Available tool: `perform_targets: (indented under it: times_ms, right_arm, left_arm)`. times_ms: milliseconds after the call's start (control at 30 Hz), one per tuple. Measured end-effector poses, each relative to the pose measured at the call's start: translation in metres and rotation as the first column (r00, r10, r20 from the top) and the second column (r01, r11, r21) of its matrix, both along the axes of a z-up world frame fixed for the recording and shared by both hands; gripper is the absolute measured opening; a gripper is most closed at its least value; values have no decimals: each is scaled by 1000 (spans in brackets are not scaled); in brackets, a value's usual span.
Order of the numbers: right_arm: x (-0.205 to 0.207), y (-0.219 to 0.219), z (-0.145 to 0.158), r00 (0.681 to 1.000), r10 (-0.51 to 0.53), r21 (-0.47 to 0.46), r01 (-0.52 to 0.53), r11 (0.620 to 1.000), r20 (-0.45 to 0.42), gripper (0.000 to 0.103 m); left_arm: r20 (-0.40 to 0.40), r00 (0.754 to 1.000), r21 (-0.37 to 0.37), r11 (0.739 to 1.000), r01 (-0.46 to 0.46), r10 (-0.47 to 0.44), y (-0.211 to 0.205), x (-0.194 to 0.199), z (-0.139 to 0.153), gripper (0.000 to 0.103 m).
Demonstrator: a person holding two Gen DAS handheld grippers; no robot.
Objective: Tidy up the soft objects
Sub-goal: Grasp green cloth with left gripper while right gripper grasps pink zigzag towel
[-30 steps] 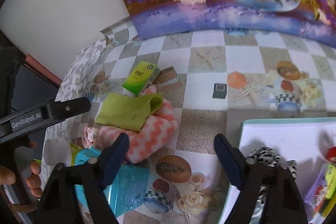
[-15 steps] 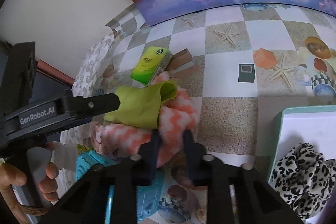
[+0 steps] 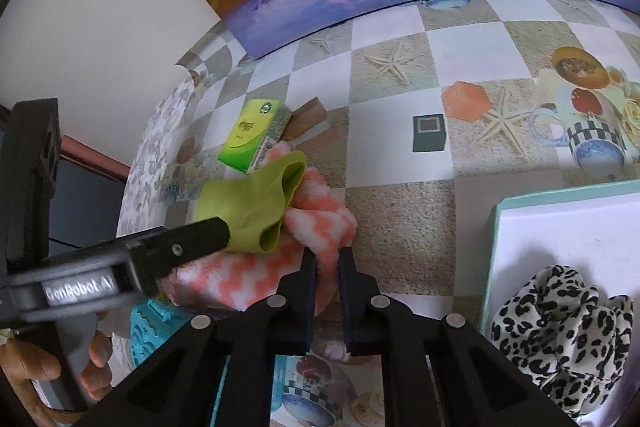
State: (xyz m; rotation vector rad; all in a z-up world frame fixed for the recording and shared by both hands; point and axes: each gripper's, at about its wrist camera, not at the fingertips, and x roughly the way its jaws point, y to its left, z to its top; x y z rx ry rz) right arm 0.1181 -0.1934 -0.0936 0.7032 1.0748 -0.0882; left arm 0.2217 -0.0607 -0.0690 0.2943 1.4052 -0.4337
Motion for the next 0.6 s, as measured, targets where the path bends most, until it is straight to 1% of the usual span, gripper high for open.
perform_targets:
  times_ms: [167, 233, 300, 333, 433, 500, 533, 600]
  right_arm:
    - [-2, -4, -2, 1000, -11, 16, 11, 1000, -7, 11]
    - [-3, -4, -3, 1000, -13, 21, 13, 1000, -11, 11]
    - [-3, -4, -3, 1000, -12, 22, 12, 1000, -14, 11]
    - [-3, -4, -3, 1000, -11, 21, 11, 1000, -14, 11]
    - [-3, -5, -3, 1000, -11, 25, 12, 1000, -15, 11]
    - [-4, -6, -3, 1000, -13, 30, 13, 999, -15, 11]
    - [-4, -6, -3, 1000, -13, 31, 13, 999, -15, 11]
    - [-4, -6, -3, 1000, -12, 30, 12, 999, -15, 11]
  left_arm:
    - [-15, 998, -14, 998, 56, -56, -17, -4, -5, 94]
    - [-28, 998, -13, 998, 62, -62, -21, -3, -9, 89]
    - [-50, 997, -25, 999, 49, -50, -22, 0, -14, 78]
    - [-58, 997, -33, 999, 40, -42, -23, 1, -15, 77]
    - [-70, 997, -64, 998, 24, -28, -25, 4, -19, 62]
    - [-90, 996, -101, 995, 6, -15, -23, 6, -21, 45]
    - [-96, 995, -116, 993, -7, -4, -22, 7, -22, 42]
    - [-89, 996, -119, 993, -16, 6, -19, 10, -24, 27]
